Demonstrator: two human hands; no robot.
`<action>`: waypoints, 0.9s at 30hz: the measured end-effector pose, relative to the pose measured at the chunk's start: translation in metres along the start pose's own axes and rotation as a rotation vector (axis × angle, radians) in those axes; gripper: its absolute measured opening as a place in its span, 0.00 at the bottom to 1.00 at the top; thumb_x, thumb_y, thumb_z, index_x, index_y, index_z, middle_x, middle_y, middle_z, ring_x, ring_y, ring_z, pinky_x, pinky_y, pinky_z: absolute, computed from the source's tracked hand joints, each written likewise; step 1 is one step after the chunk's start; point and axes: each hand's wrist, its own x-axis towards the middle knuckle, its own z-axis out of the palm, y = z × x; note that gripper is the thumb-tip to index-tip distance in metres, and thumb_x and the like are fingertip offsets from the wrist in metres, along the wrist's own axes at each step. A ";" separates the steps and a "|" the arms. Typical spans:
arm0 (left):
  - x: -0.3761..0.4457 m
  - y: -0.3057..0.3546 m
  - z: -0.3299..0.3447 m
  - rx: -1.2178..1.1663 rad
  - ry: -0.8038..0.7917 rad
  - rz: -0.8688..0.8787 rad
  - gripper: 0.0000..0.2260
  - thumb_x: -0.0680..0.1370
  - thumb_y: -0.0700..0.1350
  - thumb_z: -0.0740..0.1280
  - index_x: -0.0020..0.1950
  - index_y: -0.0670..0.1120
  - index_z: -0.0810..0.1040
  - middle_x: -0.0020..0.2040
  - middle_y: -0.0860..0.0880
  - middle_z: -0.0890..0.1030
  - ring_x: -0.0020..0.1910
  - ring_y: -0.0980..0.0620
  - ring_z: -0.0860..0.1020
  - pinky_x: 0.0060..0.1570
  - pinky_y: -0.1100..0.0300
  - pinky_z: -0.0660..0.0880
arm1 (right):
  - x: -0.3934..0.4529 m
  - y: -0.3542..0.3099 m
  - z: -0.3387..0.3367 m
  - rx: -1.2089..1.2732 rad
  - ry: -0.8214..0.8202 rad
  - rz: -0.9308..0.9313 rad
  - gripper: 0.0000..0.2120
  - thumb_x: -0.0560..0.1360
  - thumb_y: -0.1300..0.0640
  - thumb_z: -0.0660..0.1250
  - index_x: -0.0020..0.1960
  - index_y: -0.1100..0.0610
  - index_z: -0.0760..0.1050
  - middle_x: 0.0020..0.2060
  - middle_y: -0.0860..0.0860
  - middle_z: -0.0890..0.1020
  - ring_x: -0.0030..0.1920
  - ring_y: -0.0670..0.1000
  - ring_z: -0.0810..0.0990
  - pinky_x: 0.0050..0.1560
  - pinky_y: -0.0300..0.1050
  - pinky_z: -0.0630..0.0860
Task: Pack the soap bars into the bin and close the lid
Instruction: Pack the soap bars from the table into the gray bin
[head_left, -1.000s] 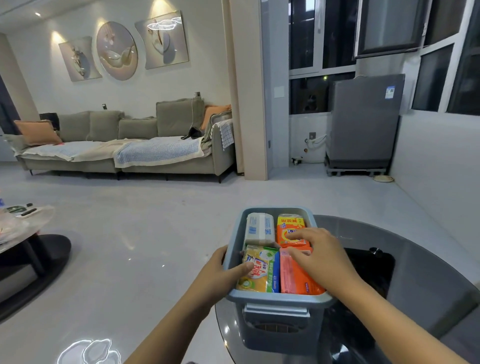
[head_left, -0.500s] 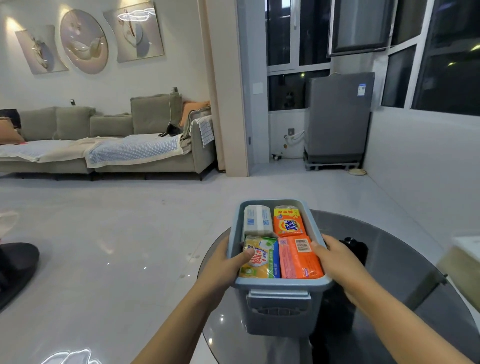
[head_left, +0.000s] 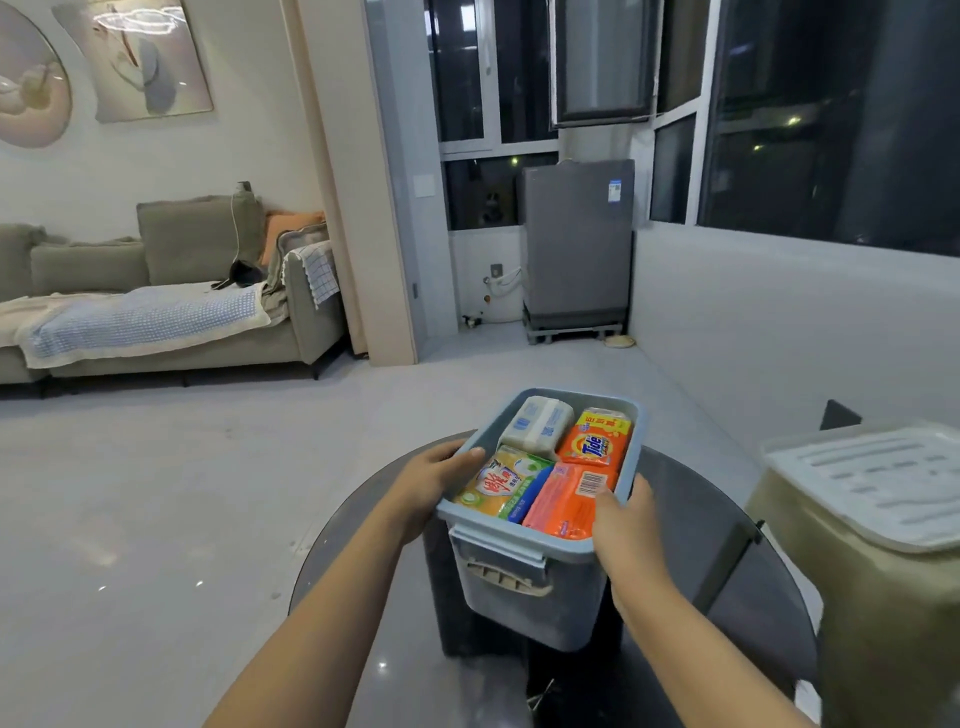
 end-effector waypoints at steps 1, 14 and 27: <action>0.002 -0.001 0.003 -0.002 0.070 0.018 0.15 0.76 0.49 0.66 0.60 0.44 0.78 0.53 0.43 0.82 0.48 0.45 0.82 0.46 0.53 0.80 | 0.000 0.000 0.000 0.014 0.008 0.003 0.17 0.79 0.55 0.57 0.67 0.51 0.63 0.54 0.52 0.78 0.48 0.53 0.81 0.45 0.51 0.80; -0.064 -0.038 0.088 -0.331 0.538 -0.062 0.31 0.73 0.54 0.70 0.72 0.50 0.62 0.70 0.47 0.65 0.64 0.47 0.72 0.63 0.47 0.70 | 0.013 -0.012 -0.029 0.062 -0.127 0.085 0.18 0.76 0.49 0.62 0.55 0.64 0.73 0.47 0.58 0.83 0.46 0.55 0.82 0.39 0.44 0.75; -0.035 -0.039 0.005 -0.291 0.363 -0.012 0.10 0.79 0.43 0.61 0.60 0.42 0.73 0.49 0.41 0.83 0.44 0.45 0.84 0.40 0.54 0.81 | -0.022 0.002 0.016 0.142 -0.107 0.176 0.13 0.75 0.51 0.65 0.49 0.61 0.72 0.49 0.56 0.79 0.43 0.51 0.77 0.35 0.44 0.70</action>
